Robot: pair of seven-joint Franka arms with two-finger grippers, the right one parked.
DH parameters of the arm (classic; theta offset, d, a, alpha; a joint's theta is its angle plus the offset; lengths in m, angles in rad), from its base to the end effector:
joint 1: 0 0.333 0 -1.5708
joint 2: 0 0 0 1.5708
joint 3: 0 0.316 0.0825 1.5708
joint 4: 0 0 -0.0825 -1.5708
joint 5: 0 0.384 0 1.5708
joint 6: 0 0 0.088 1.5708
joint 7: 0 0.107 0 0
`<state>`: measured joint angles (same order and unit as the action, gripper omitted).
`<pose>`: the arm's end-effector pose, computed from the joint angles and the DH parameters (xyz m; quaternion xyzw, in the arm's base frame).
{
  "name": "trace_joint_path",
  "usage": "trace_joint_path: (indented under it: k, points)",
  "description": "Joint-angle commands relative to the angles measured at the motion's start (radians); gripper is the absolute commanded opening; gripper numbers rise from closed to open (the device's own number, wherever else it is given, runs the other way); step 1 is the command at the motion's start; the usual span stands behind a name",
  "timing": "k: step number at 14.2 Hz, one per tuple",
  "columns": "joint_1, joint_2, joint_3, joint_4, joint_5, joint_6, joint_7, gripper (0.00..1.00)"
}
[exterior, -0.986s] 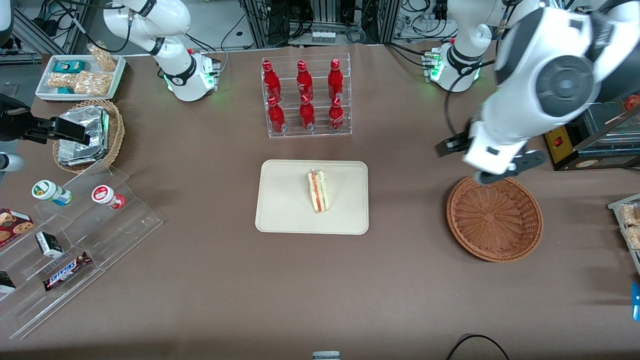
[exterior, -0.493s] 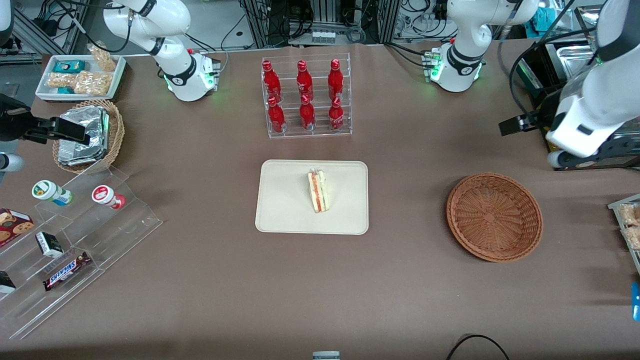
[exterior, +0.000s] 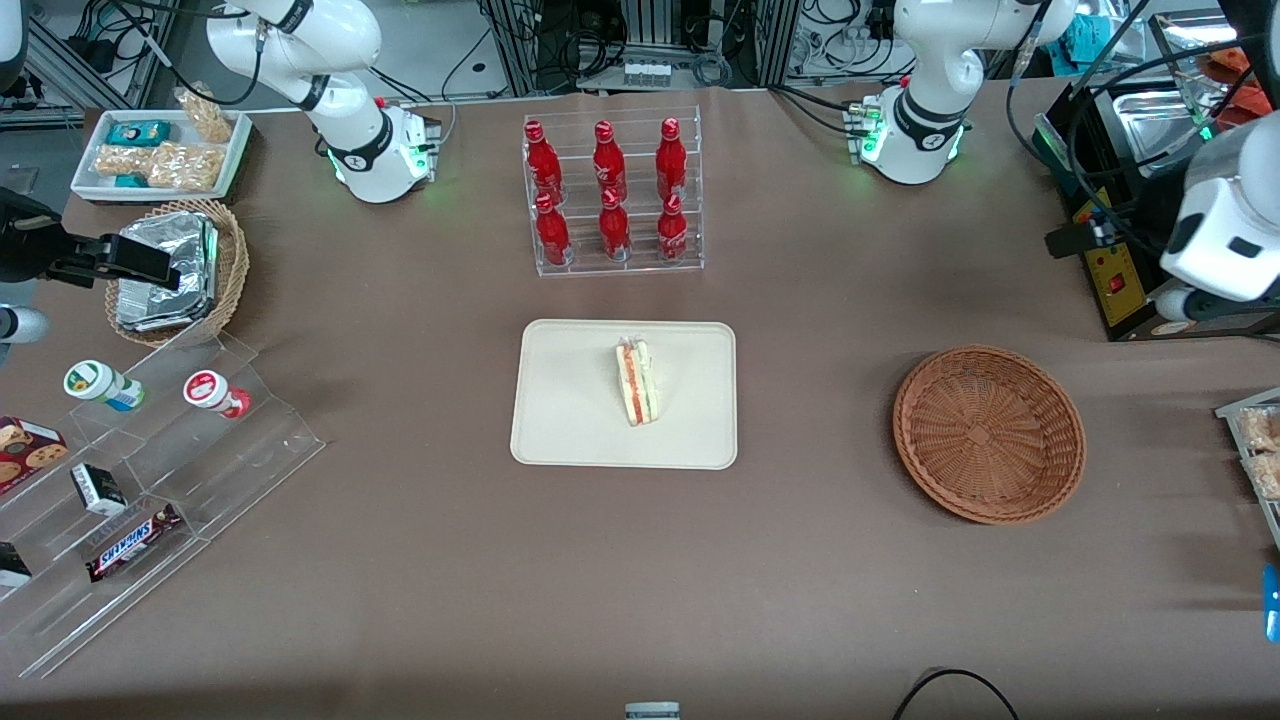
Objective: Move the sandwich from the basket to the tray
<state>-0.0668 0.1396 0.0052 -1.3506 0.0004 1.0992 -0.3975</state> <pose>0.5413 -0.0336 0.6151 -0.9671 -0.1641 0.1890 0.0447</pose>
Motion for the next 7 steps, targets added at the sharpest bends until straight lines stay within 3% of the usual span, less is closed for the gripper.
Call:
trace_joint_path:
  k: [1, 7]
  points:
    - [0.002, -0.063, 0.003, -0.092, 0.026, 0.071, 0.008, 1.0]
    - [0.094, -0.176, -0.008, -0.247, 0.024, 0.163, 0.164, 1.0]
